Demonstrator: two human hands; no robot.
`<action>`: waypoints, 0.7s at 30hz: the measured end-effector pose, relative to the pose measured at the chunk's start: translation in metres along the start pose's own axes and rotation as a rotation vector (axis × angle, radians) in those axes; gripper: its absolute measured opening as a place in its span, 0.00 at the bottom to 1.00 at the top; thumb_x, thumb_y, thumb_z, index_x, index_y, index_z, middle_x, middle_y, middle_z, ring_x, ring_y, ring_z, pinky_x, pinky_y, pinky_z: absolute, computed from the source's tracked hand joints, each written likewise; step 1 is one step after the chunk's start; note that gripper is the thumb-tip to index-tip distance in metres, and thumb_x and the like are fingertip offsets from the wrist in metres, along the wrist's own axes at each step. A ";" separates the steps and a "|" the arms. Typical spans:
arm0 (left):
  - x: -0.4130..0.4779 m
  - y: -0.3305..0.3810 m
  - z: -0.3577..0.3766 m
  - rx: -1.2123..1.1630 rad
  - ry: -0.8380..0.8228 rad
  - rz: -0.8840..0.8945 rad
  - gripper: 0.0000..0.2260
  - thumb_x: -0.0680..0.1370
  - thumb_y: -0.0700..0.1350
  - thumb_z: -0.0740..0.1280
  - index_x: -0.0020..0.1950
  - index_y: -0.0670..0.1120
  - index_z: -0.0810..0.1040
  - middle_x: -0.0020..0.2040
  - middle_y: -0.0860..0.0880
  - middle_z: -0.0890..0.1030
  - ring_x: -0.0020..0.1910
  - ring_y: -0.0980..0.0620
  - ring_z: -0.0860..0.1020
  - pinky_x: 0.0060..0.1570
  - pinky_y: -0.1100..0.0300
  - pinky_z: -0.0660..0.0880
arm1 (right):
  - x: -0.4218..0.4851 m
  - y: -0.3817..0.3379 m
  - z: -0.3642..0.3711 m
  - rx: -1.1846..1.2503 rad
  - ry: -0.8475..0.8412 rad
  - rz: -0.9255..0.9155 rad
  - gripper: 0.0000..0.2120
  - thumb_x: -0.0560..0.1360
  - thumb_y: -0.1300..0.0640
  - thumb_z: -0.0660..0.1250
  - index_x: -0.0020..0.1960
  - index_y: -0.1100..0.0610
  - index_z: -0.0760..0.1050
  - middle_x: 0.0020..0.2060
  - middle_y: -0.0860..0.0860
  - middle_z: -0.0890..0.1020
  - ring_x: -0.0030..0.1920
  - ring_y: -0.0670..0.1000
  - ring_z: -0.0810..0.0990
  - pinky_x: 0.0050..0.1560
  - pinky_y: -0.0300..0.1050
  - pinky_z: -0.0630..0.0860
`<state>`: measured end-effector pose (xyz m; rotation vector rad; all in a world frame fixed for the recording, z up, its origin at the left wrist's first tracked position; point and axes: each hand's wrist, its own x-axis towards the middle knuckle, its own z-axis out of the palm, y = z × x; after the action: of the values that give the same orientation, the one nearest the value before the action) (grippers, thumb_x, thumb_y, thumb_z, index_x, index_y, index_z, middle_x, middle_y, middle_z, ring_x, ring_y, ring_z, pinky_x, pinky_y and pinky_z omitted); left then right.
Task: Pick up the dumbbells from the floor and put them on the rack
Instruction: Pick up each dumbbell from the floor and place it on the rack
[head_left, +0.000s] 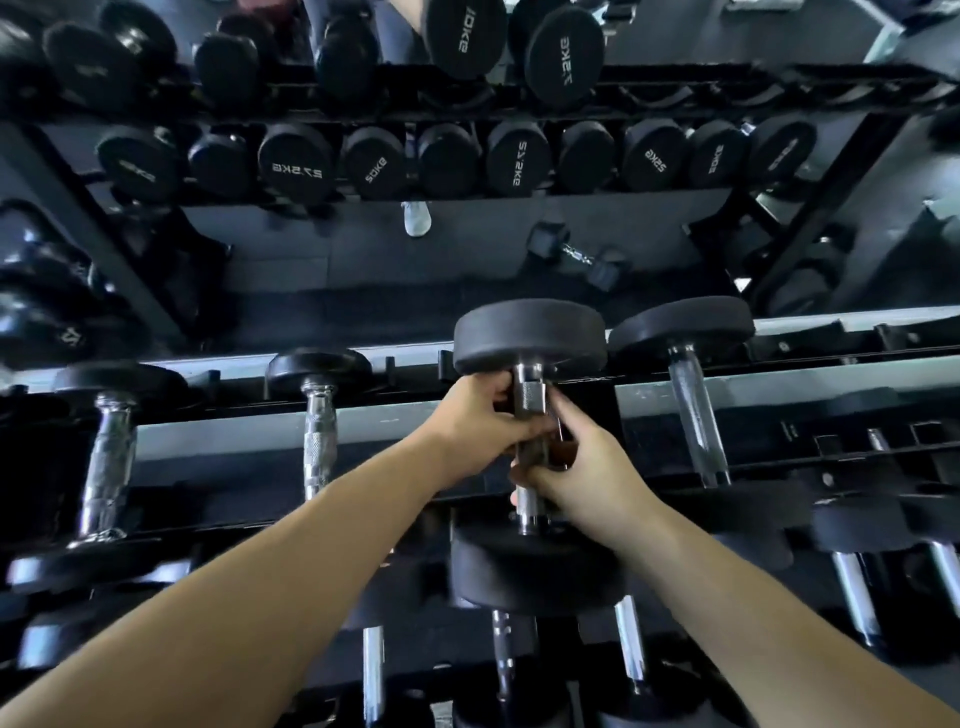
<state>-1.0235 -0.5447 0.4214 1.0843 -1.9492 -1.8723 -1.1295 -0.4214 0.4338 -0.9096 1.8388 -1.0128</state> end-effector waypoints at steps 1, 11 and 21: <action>0.005 -0.002 -0.002 -0.009 0.000 -0.007 0.10 0.75 0.37 0.78 0.56 0.40 0.84 0.49 0.44 0.88 0.46 0.55 0.86 0.46 0.64 0.83 | 0.006 0.002 0.000 0.001 -0.007 -0.005 0.36 0.71 0.70 0.77 0.66 0.37 0.73 0.48 0.43 0.86 0.46 0.37 0.85 0.50 0.33 0.78; 0.029 -0.017 -0.011 -0.003 0.014 -0.044 0.09 0.75 0.36 0.77 0.54 0.42 0.84 0.43 0.52 0.86 0.39 0.65 0.85 0.41 0.71 0.79 | 0.040 0.017 0.005 -0.031 -0.054 -0.002 0.35 0.71 0.67 0.78 0.70 0.42 0.73 0.53 0.42 0.85 0.51 0.34 0.83 0.50 0.27 0.76; 0.031 -0.022 -0.014 0.026 -0.005 -0.031 0.08 0.76 0.39 0.77 0.53 0.48 0.84 0.46 0.51 0.87 0.45 0.60 0.86 0.48 0.66 0.82 | 0.041 0.018 0.003 -0.058 -0.091 0.035 0.39 0.72 0.64 0.78 0.74 0.37 0.67 0.59 0.38 0.82 0.58 0.36 0.81 0.49 0.22 0.73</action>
<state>-1.0287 -0.5727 0.3927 1.1244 -1.9764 -1.8716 -1.1466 -0.4507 0.4039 -0.9399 1.8095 -0.8856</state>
